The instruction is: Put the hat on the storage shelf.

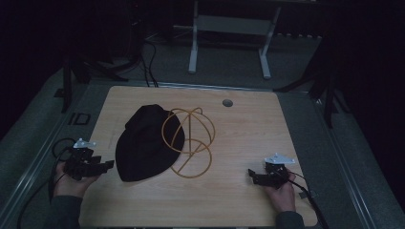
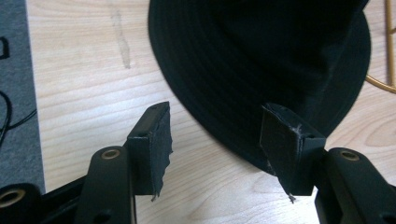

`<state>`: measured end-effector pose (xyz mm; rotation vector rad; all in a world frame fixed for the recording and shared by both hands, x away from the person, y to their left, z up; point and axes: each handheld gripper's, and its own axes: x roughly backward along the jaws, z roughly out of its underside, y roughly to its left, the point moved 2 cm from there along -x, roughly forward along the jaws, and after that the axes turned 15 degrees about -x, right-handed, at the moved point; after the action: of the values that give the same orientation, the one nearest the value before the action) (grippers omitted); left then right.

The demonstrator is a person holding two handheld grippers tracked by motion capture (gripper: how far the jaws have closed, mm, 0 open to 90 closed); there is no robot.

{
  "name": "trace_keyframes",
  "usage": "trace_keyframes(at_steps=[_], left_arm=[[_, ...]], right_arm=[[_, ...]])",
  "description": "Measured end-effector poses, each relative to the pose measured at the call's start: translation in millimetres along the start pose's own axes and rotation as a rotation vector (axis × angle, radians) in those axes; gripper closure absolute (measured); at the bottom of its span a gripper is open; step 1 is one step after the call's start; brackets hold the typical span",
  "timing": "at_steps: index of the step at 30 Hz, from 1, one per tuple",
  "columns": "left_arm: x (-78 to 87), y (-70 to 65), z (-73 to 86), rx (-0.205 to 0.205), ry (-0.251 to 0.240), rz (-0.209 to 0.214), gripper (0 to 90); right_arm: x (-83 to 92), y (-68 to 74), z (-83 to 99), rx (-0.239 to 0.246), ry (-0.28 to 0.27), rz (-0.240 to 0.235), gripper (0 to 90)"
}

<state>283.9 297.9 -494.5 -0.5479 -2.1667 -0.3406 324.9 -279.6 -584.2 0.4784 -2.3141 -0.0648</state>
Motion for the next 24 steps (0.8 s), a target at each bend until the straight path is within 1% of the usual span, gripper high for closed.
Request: trace_keyframes(at_steps=[4, 8, 12, 17, 18, 24], left_arm=[[-1.4, -3.2, -6.3, -0.039, 0.031, 0.015, 45.1], [-1.2, -6.2, -13.2, -0.069, 0.042, 0.030, 45.3], [-2.4, -9.0, -19.9, -0.090, 0.058, 0.035, 45.5], [-3.1, -13.8, -29.5, -0.107, 0.064, 0.050, 45.5], [-3.4, -14.4, -31.1, -0.116, 0.069, 0.053, 45.5], [-4.1, -17.6, -40.3, -0.133, 0.093, 0.065, 45.4]], right_arm=[[0.0, -0.1, 0.0, 0.001, 0.000, 0.000, 14.7], [0.1, 0.0, 0.1, 0.000, 0.000, 0.000, 14.7], [0.1, 0.0, 0.1, 0.000, 0.000, -0.001, 14.7], [0.1, 0.0, 0.1, 0.000, 0.001, -0.001, 14.7], [0.1, 0.0, 0.1, 0.000, 0.001, -0.001, 14.7], [0.1, -0.1, 0.1, 0.000, 0.000, -0.001, 14.6]])
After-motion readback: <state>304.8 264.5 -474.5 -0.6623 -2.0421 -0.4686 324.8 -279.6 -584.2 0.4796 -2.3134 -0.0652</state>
